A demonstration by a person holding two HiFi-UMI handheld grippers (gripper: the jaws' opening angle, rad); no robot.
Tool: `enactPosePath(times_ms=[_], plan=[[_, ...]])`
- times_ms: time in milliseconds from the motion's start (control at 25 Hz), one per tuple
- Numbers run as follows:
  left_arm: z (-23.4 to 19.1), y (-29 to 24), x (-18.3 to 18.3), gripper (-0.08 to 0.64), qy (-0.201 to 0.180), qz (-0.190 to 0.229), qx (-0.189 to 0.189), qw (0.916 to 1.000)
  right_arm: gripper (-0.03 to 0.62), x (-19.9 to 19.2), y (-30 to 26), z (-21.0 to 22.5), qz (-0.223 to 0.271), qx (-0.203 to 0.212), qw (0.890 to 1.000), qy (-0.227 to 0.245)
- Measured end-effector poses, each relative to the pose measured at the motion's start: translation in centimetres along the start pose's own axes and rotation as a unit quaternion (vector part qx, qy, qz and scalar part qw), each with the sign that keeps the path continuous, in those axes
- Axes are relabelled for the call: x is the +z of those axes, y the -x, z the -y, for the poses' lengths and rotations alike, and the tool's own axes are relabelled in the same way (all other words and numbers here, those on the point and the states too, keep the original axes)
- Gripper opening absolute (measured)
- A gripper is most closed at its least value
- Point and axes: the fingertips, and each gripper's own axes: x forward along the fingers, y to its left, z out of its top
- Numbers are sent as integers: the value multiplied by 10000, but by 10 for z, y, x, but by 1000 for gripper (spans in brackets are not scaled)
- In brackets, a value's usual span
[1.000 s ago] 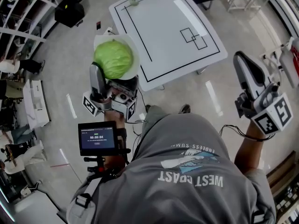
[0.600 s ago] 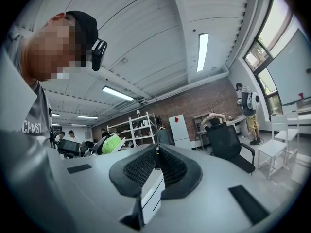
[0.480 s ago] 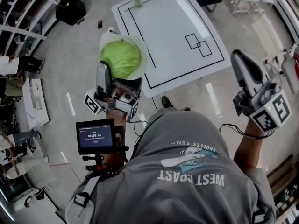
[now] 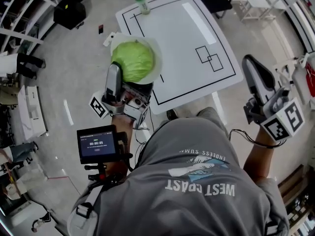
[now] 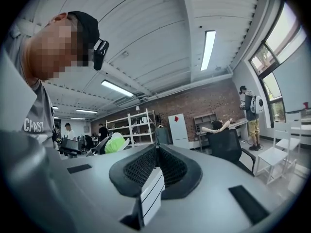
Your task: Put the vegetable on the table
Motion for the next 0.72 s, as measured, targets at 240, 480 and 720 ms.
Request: enactPosePath(times_ms=[240, 480, 720], plan=[[-30, -29, -10, 347, -165, 201, 164, 9995, 9, 4, -8, 61, -70, 176, 9996, -190], [-57, -60, -31, 347, -462, 680, 167, 9965, 9, 19, -8, 122, -120, 677, 9976, -89], [-111, -93, -53, 347, -649, 894, 318, 9934, 10, 4, -4, 192, -279, 936, 9950, -224]])
